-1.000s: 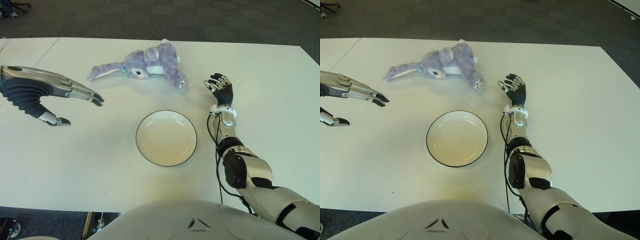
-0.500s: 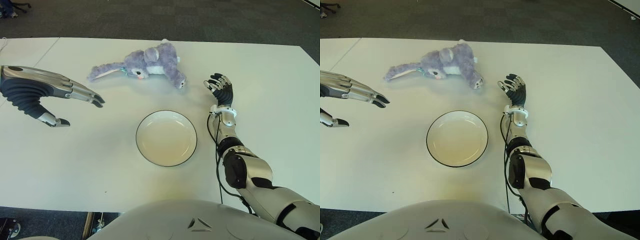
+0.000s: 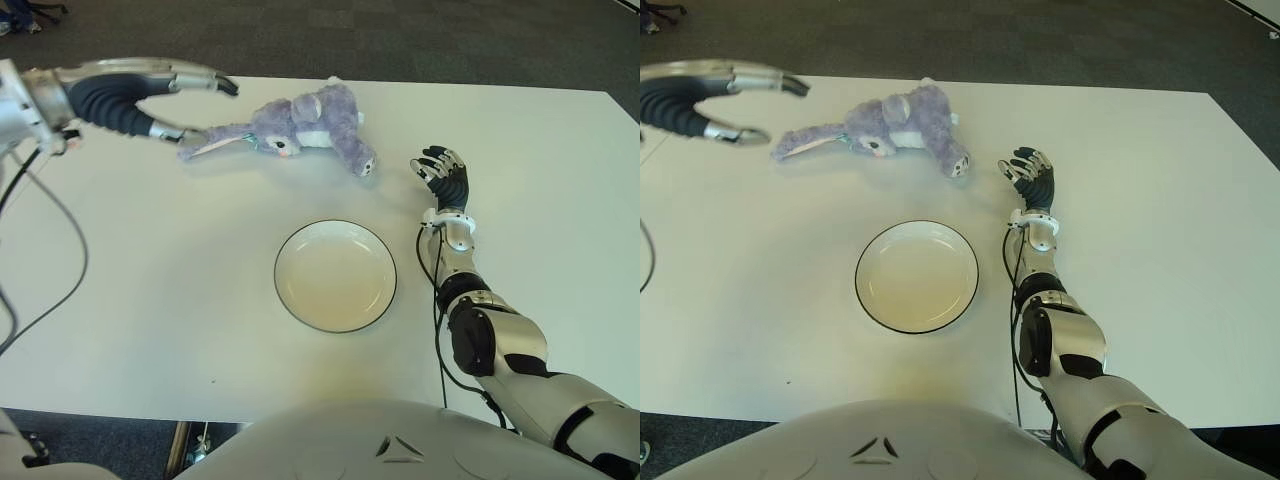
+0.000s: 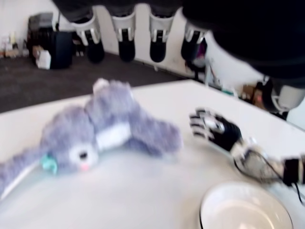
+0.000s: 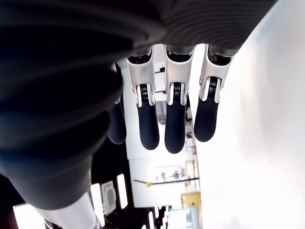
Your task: Put the doll into the plate.
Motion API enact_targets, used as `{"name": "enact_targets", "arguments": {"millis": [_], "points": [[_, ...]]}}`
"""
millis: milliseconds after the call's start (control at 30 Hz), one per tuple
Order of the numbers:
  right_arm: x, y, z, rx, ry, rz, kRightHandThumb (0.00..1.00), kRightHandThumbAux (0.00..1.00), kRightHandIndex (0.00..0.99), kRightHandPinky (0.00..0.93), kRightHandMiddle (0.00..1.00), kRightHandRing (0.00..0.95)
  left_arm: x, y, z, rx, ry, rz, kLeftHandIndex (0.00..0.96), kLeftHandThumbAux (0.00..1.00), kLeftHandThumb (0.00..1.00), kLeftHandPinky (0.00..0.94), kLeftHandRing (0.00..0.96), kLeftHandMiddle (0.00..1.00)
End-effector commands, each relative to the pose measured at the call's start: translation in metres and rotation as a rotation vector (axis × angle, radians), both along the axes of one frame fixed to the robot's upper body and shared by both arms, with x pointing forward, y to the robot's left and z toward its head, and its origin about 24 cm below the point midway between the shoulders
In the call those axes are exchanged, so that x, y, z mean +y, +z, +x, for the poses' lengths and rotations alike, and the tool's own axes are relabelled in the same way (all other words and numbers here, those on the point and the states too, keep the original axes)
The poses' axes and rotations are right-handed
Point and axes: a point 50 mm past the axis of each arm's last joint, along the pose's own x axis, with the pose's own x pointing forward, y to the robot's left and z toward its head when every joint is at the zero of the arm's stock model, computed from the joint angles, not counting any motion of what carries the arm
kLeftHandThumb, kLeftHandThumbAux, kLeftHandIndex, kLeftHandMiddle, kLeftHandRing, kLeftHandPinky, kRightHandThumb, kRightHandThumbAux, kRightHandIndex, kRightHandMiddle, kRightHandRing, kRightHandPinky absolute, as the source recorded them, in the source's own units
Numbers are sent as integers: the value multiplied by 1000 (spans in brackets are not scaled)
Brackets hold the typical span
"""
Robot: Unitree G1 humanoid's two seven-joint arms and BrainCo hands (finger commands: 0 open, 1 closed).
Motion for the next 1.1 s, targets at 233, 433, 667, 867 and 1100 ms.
{"name": "enact_targets", "arguments": {"millis": [233, 433, 667, 867, 1100], "points": [[4, -120, -109, 506, -71, 146, 168, 832, 311, 340, 322, 327, -75, -91, 91, -132, 324, -24, 0, 282, 434, 0, 0, 0], [4, -120, -110, 508, -67, 141, 153, 828, 304, 331, 320, 327, -75, -91, 95, -159, 365, -13, 0, 293, 434, 0, 0, 0], [4, -120, -110, 510, -60, 119, 139, 829, 295, 332, 319, 327, -75, -93, 98, -178, 411, -27, 0, 282, 414, 0, 0, 0], [4, -120, -110, 512, -59, 113, 129, 835, 291, 329, 318, 326, -77, -94, 99, -184, 429, -35, 0, 268, 402, 0, 0, 0], [4, -120, -109, 519, -64, 123, 168, 842, 304, 333, 318, 325, -88, -102, 100, -168, 439, -52, 0, 278, 419, 0, 0, 0]]}}
